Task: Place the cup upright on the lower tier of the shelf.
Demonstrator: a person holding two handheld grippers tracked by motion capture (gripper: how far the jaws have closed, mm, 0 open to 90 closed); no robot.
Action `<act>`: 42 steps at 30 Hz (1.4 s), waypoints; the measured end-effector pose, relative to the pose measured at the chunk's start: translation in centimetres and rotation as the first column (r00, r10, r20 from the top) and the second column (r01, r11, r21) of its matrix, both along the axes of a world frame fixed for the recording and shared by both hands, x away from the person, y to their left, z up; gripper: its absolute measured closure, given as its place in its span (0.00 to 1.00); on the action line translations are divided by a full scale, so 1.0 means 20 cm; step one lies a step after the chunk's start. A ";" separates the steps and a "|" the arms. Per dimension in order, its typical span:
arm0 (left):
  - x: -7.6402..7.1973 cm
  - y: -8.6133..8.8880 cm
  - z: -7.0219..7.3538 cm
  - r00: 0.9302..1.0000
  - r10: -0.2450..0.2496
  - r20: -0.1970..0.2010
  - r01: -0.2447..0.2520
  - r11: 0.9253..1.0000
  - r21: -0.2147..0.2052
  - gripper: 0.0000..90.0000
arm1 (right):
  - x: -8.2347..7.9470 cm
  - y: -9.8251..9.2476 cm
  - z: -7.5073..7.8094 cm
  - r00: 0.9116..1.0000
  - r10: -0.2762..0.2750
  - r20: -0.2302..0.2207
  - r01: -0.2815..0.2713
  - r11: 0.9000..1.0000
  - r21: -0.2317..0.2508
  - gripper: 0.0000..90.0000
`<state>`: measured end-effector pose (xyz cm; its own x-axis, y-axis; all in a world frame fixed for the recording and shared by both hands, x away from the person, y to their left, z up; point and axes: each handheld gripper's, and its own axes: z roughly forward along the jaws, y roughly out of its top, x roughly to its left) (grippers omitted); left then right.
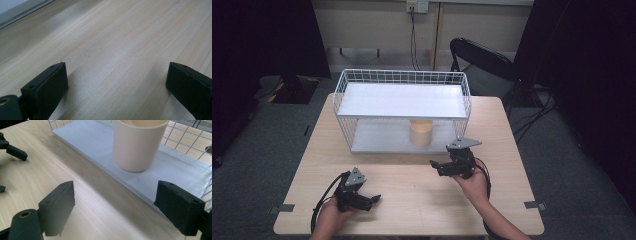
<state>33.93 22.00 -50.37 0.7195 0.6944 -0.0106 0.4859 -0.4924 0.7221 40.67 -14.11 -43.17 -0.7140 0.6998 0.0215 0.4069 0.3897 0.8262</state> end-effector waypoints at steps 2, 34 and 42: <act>0.00 0.00 0.00 1.000 0.000 0.000 0.000 1.000 0.000 0.04 | -0.01 -0.01 0.00 1.000 0.006 -0.004 -0.006 1.000 0.000 0.17; 0.00 0.00 0.00 1.000 0.003 0.001 -0.003 1.000 0.002 0.04 | -0.11 -0.27 -0.18 0.998 0.025 -0.051 -0.027 0.999 -0.033 0.17; 0.00 0.00 0.00 1.000 0.003 0.000 -0.003 1.000 0.001 0.04 | -0.13 -0.30 -0.23 0.998 0.034 -0.054 -0.038 0.997 -0.066 0.17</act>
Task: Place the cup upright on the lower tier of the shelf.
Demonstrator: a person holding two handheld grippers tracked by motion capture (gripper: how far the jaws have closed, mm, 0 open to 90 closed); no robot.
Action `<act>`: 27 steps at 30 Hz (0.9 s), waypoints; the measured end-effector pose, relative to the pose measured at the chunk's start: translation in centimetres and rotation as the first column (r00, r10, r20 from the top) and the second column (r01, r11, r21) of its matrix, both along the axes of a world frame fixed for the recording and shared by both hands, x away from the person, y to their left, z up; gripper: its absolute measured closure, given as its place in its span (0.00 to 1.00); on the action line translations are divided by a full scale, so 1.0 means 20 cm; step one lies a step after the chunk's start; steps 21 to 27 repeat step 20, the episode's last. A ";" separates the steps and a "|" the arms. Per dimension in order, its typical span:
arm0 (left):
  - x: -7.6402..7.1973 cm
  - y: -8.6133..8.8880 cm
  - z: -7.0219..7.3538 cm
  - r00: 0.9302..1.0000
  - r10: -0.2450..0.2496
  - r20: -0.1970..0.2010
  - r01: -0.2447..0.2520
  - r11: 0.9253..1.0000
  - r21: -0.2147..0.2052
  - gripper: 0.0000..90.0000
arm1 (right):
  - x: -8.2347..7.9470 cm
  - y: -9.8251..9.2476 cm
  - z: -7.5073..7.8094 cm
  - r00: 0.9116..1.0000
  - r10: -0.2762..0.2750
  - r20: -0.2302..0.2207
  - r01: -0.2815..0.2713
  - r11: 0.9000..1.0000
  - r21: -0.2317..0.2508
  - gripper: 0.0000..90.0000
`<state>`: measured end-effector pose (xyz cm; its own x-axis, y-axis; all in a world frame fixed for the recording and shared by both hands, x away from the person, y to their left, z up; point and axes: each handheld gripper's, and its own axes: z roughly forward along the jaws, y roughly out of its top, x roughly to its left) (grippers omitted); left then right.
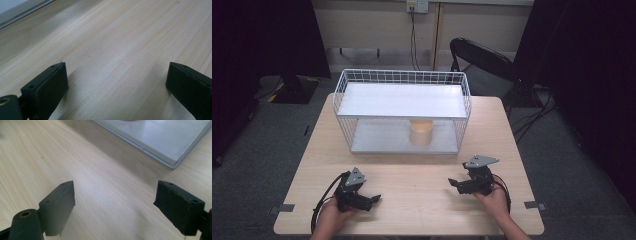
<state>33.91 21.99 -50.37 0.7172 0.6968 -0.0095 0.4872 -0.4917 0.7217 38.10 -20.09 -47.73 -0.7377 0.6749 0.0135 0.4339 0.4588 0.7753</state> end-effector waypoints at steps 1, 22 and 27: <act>0.00 0.00 0.00 1.000 0.000 0.000 0.000 1.000 0.000 0.04 | 0.00 0.00 -0.01 1.000 0.001 -0.005 -0.001 1.000 0.000 0.17; 0.00 0.00 0.00 1.000 0.002 0.001 -0.002 1.000 0.001 0.04 | -0.02 0.01 -0.08 0.999 0.033 -0.015 -0.034 0.998 -0.058 0.17; 0.00 0.00 0.00 1.000 0.002 0.001 -0.002 1.000 0.001 0.04 | -0.02 0.01 -0.08 0.999 0.033 -0.015 -0.034 0.998 -0.058 0.17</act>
